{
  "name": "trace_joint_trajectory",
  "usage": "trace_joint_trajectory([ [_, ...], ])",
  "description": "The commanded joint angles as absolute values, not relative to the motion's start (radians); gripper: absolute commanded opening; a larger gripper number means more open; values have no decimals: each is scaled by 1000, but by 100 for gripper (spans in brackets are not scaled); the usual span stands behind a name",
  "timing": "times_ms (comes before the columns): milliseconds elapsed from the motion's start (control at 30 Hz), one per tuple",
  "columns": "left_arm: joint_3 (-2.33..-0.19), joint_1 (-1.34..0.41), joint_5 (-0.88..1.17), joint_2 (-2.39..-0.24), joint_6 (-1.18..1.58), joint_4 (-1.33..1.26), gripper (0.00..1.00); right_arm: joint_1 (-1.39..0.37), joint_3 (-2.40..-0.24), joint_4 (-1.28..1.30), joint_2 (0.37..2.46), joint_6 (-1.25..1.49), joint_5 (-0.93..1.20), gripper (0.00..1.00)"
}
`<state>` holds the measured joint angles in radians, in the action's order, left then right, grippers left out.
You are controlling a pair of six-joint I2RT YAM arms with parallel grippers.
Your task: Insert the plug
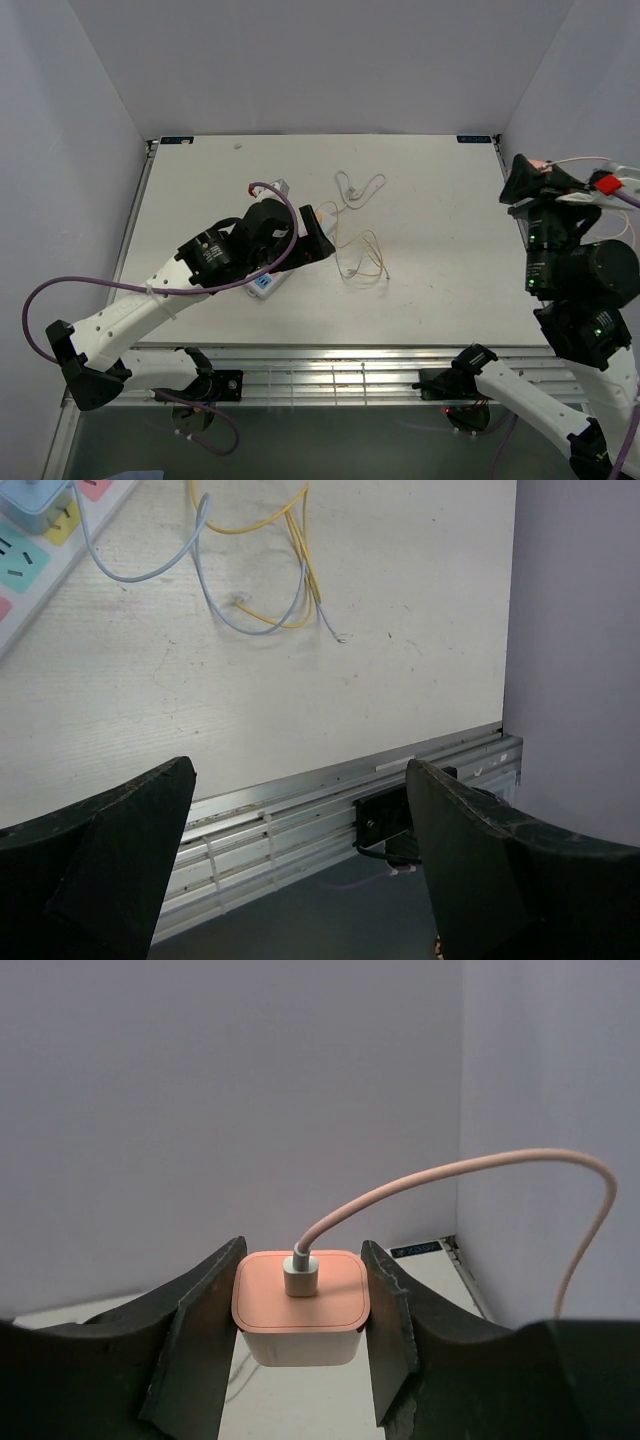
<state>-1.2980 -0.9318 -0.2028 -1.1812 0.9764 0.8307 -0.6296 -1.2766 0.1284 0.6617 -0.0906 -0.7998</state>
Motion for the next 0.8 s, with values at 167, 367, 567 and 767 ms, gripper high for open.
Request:
trace_joint_trajectory([
  [167,-1174,-911,-365,-1082,1115,951,98,-634,-835,-129,851,86,-289,8],
  [367,-976,-776,-351,-959,1157,956,98,-649,-641,-464,1015,215,-11,8],
  [567,-833,-549,-169,-968,1095,848,98,-771,-577,-779,1208,174,127,8],
  [767,-724,-378,-45,-991,1031,718,94,-879,-615,-988,1386,92,203,8],
])
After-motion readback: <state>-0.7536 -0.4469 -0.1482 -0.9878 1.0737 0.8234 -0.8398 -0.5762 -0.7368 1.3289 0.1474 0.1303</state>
